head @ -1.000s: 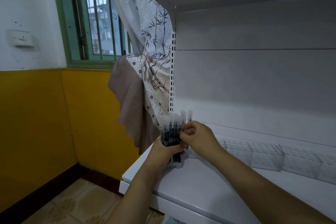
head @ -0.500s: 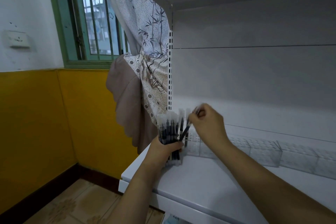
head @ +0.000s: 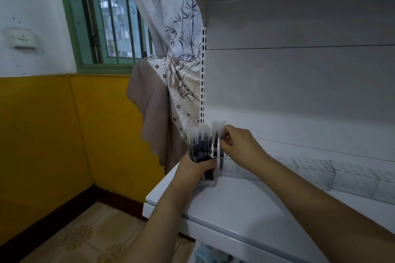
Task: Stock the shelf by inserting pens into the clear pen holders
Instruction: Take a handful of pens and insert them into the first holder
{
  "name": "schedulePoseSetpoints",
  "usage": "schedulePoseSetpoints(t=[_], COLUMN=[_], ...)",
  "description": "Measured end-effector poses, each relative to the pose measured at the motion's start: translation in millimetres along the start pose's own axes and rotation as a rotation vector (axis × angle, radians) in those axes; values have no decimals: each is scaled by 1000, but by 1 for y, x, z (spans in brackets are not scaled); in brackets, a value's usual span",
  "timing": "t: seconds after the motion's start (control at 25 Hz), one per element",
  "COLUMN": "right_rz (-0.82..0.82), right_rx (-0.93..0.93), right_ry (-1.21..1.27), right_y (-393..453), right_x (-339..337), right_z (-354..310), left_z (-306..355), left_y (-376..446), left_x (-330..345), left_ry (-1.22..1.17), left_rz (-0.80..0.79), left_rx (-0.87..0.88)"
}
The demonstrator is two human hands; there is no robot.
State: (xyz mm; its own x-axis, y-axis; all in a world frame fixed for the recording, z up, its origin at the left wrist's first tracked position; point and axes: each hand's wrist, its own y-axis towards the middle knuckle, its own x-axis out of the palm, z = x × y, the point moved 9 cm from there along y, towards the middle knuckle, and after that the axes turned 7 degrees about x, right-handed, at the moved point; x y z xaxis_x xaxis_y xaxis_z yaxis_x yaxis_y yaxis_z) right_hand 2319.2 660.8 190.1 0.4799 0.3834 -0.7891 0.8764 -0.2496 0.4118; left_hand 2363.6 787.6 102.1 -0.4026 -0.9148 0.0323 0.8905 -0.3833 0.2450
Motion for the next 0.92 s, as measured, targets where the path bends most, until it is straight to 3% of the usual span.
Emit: schedulePoseSetpoints(t=[0.16,0.32,0.52,0.64,0.72,0.84,0.92], right_rz=[15,208,30,24,108,392,466], right_rx=[103,98,136,166,167,149,115], right_ry=[-28,72,420,486,547,757,759], right_y=[-2,-23,-16,-18,-18,-17,-14], right_x=[-3,-16,1,5,-11,-65,-84], right_z=[12,8,2,7,9,22,27], left_z=[-1,-1,0,-2,-4,-6,-5], left_y=[1,0,-1,0,-1,-2,-2], left_x=[0,2,6,5,4,3,4], left_ry=[5,-10,-30,-47,-86,-104,-90], left_rz=[-9,-29,-108,-120,-107,-78,-67], left_rx=[-9,-17,-6,-21,-39,-63,-61])
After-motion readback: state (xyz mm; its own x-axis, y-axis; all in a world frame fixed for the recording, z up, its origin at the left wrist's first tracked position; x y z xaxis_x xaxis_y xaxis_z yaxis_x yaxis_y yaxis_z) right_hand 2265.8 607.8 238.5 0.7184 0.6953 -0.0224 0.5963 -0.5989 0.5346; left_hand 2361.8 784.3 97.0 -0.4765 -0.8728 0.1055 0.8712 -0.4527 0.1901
